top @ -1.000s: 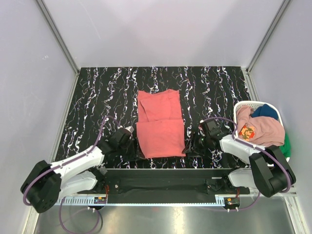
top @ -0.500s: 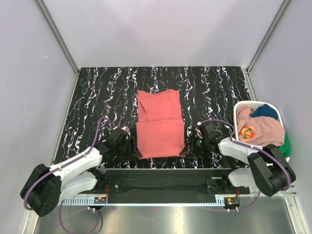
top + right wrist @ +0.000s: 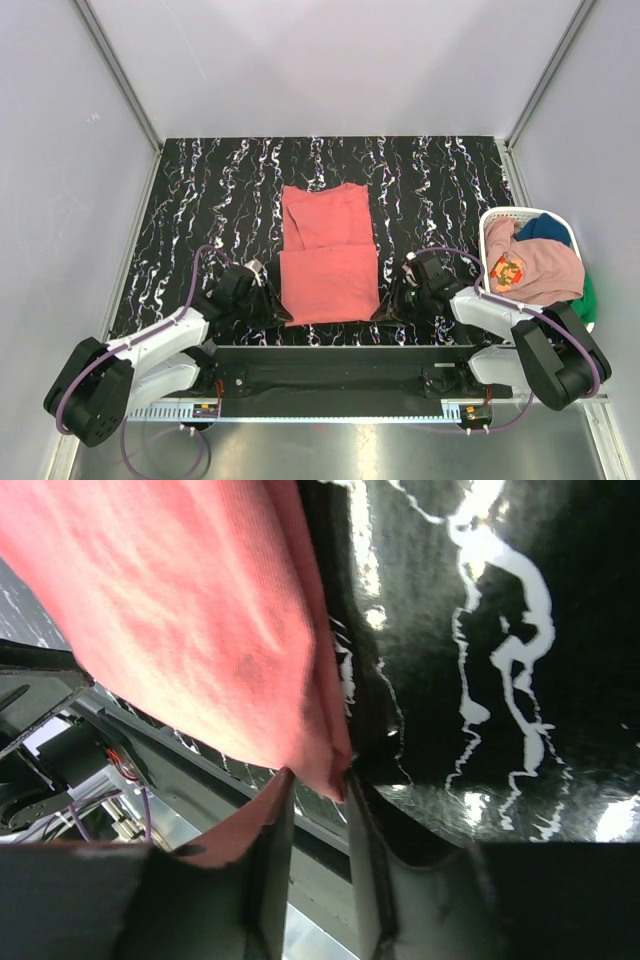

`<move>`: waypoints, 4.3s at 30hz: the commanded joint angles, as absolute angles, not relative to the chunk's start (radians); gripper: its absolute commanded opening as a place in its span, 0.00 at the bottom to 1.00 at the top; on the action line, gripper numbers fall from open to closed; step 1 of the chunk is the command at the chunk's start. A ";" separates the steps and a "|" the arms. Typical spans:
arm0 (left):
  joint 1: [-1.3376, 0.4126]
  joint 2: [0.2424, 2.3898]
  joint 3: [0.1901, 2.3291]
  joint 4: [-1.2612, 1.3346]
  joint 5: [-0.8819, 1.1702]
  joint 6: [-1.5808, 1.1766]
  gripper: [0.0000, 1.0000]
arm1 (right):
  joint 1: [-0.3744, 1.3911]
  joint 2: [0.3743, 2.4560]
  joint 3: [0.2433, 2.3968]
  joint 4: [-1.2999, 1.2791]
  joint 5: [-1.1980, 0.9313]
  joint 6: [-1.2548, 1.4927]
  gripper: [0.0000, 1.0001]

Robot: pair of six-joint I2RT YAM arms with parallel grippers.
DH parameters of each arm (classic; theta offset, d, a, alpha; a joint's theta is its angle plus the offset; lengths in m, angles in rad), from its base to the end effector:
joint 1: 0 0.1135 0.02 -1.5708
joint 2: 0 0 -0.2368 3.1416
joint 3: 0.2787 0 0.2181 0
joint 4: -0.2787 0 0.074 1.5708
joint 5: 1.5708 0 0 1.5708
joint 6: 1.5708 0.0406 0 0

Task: Fold and stack the t-shirts
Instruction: Fold the tshirt

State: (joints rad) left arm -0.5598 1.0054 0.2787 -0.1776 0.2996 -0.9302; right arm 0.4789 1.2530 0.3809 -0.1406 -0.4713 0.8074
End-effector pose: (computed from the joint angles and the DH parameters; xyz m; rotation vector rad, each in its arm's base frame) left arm 0.1287 -0.0948 0.1303 -0.3580 2.6762 -0.9319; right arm 0.1558 0.1017 0.1230 0.2675 2.7901 1.0178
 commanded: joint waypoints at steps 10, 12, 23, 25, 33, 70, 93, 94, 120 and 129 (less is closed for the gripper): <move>-0.557 1.066 0.261 -0.210 0.244 -0.930 0.00 | 0.488 1.238 0.359 -0.169 -0.423 0.779 0.00; -0.557 1.048 0.284 -0.271 0.223 -0.920 0.00 | 0.491 1.220 0.362 -0.183 -0.423 0.776 0.00; -0.558 0.908 0.374 -0.423 0.255 -0.916 0.00 | 0.528 1.029 0.452 -0.365 -0.354 0.769 0.00; -0.558 0.904 0.385 -0.440 0.250 -0.914 0.00 | 0.531 1.017 0.460 -0.394 -0.348 0.764 0.00; -0.558 0.877 0.442 -0.469 0.247 -0.908 0.00 | 0.532 0.947 0.502 -0.468 -0.319 0.746 0.00; -0.255 1.494 1.370 -0.569 0.274 -0.623 0.00 | 0.431 1.601 1.506 -0.623 -0.090 0.508 0.00; -0.080 2.132 1.814 -0.351 0.586 -0.634 0.07 | 0.282 2.164 1.859 -0.398 -0.328 0.482 0.07; -0.078 2.181 1.875 -0.356 0.592 -0.632 0.14 | 0.281 2.180 1.877 -0.390 -0.337 0.485 0.11; -0.048 2.008 1.414 -0.356 0.528 -0.491 0.37 | 0.265 1.973 1.474 -0.319 -0.440 0.469 0.56; -0.063 2.031 1.329 -0.212 0.633 -0.563 0.24 | 0.267 1.960 1.310 -0.230 -0.454 0.471 0.57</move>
State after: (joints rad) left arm -0.0521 2.0521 1.3487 -0.3199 0.5598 -0.5354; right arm 0.2691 2.0033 1.3277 -0.3023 -0.4187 0.4744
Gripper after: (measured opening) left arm 0.297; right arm 0.577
